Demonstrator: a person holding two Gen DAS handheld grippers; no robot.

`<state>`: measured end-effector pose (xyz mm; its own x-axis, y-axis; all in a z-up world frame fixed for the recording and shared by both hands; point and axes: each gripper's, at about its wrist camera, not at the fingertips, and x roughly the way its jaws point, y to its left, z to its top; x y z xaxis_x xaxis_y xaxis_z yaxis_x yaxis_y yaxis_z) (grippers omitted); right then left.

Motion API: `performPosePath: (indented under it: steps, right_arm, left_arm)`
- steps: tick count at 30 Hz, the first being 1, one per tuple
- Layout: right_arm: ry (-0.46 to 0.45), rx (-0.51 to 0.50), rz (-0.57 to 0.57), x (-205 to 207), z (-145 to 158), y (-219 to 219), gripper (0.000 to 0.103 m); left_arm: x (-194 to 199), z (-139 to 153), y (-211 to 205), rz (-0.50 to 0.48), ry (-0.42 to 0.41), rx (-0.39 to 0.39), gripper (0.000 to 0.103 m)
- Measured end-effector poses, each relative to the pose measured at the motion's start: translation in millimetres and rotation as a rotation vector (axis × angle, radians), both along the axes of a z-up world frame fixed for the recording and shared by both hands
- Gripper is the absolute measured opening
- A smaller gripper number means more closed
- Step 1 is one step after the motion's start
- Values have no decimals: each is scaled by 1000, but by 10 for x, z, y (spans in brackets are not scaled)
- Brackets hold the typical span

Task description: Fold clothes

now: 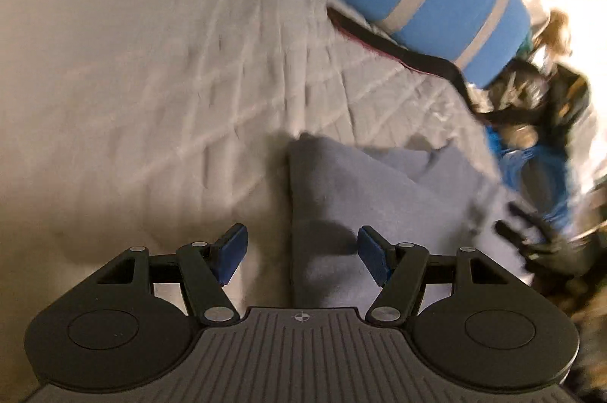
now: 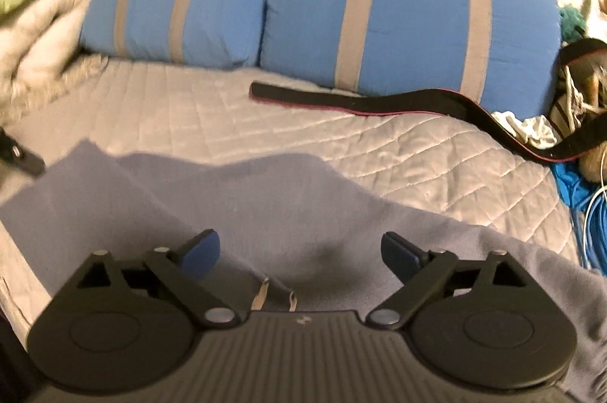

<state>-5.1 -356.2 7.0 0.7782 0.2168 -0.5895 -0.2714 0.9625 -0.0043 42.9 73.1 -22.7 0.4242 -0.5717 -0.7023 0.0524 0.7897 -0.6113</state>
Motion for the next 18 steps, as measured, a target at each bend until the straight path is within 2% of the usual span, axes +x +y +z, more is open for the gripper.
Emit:
performPosePath:
  steps: [4, 7, 9, 12, 14, 17, 18]
  right_arm:
    - [-21, 85, -54, 16, 39, -139, 99]
    - [-35, 140, -83, -1, 56, -243, 99]
    - [-36, 174, -92, 2, 63, -301, 99]
    - [-36, 209, -111, 16, 68, -367, 99]
    - [-37, 226, -120, 21, 73, -393, 99]
    - [-35, 240, -123, 27, 74, -416, 99]
    - [-33, 241, -123, 28, 73, -421, 99]
  left_arm:
    - [136, -154, 136, -9, 42, -166, 72]
    - [184, -264, 182, -28, 91, -293, 72]
    - [207, -327, 138, -79, 120, -343, 72]
    - [205, -331, -11, -162, 106, -315, 72]
    - [232, -358, -65, -189, 108, -338, 72]
    - [257, -448, -52, -159, 137, -393, 69]
    - [264, -478, -46, -147, 147, -411, 62]
